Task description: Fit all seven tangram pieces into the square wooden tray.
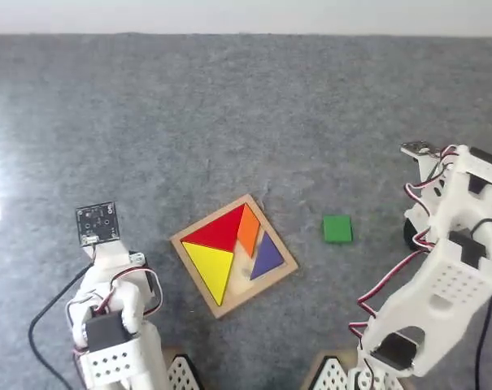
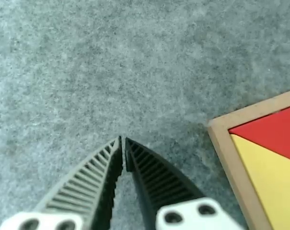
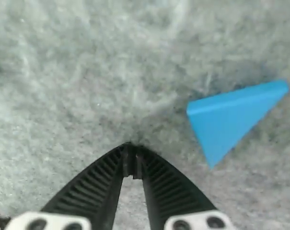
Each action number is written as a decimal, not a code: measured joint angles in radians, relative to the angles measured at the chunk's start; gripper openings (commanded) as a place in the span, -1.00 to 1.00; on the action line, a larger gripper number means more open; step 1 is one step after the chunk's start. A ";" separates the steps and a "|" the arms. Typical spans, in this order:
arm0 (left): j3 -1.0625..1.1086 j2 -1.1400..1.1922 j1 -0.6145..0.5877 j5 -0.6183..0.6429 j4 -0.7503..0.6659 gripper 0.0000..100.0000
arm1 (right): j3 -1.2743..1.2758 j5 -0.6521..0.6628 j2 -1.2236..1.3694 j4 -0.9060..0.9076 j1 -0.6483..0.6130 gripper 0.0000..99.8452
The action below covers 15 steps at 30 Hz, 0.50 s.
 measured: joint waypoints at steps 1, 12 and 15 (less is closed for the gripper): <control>0.000 0.000 0.000 0.000 0.000 -0.97 | -0.014 0.000 0.002 0.012 0.000 -0.95; 0.000 0.000 0.000 0.000 0.000 -0.97 | -0.304 -0.032 0.003 0.302 -0.026 -0.95; 0.000 0.000 0.000 0.000 0.000 -0.97 | -0.315 -0.037 0.003 0.307 -0.034 -0.95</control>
